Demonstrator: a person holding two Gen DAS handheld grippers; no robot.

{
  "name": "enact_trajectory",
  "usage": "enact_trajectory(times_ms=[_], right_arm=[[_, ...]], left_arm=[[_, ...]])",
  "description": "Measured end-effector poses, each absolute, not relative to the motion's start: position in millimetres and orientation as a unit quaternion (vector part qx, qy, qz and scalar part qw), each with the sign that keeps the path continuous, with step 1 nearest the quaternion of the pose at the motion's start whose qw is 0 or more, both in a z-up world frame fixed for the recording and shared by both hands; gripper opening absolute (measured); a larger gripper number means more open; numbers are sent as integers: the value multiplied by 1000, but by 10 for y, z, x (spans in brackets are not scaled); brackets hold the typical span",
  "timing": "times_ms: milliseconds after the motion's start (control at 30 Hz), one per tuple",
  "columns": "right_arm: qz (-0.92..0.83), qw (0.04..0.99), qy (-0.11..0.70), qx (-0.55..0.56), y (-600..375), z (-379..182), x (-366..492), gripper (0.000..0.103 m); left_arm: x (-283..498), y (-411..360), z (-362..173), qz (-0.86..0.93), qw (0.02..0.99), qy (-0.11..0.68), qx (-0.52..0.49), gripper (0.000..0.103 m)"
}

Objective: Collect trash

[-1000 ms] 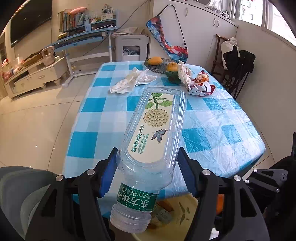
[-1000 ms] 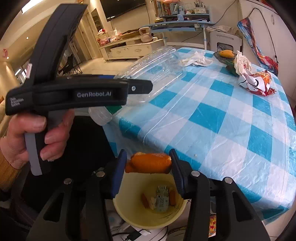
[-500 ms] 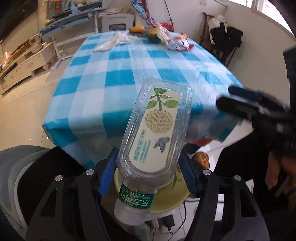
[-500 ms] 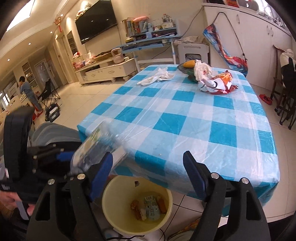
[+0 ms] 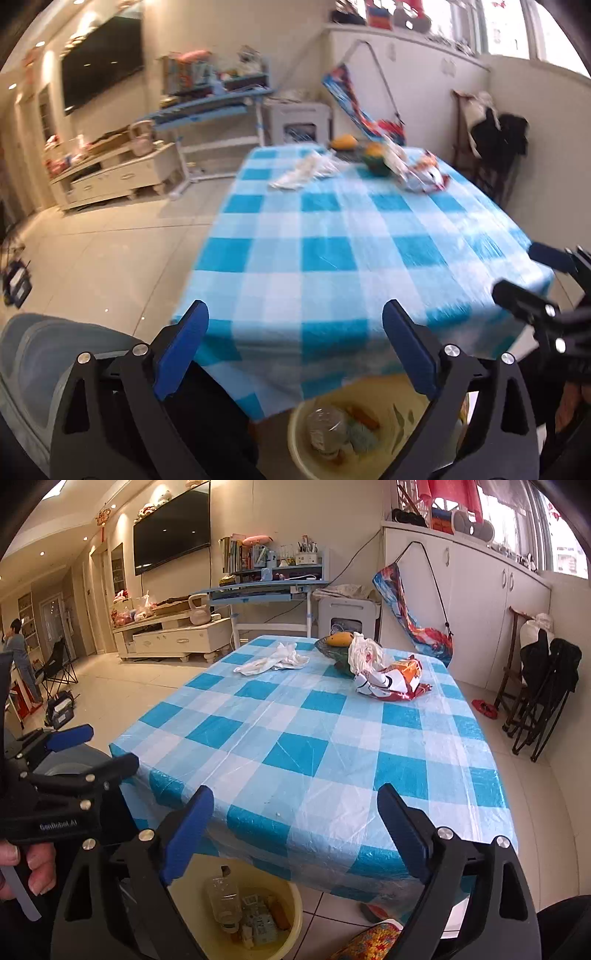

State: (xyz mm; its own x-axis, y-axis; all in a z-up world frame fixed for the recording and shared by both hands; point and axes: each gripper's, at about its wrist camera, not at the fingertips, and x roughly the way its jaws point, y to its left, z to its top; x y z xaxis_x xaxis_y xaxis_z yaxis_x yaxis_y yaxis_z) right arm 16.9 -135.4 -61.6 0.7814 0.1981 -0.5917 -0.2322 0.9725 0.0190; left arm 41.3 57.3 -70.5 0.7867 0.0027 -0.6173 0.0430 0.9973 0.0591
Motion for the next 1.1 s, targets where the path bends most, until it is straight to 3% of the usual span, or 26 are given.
enact_trajectory(times_ms=[1100], right_arm=[[108,947,293,-74,-992,-702,223,90]], left_arm=[[438,847,-914,39,949,314,-12,96]])
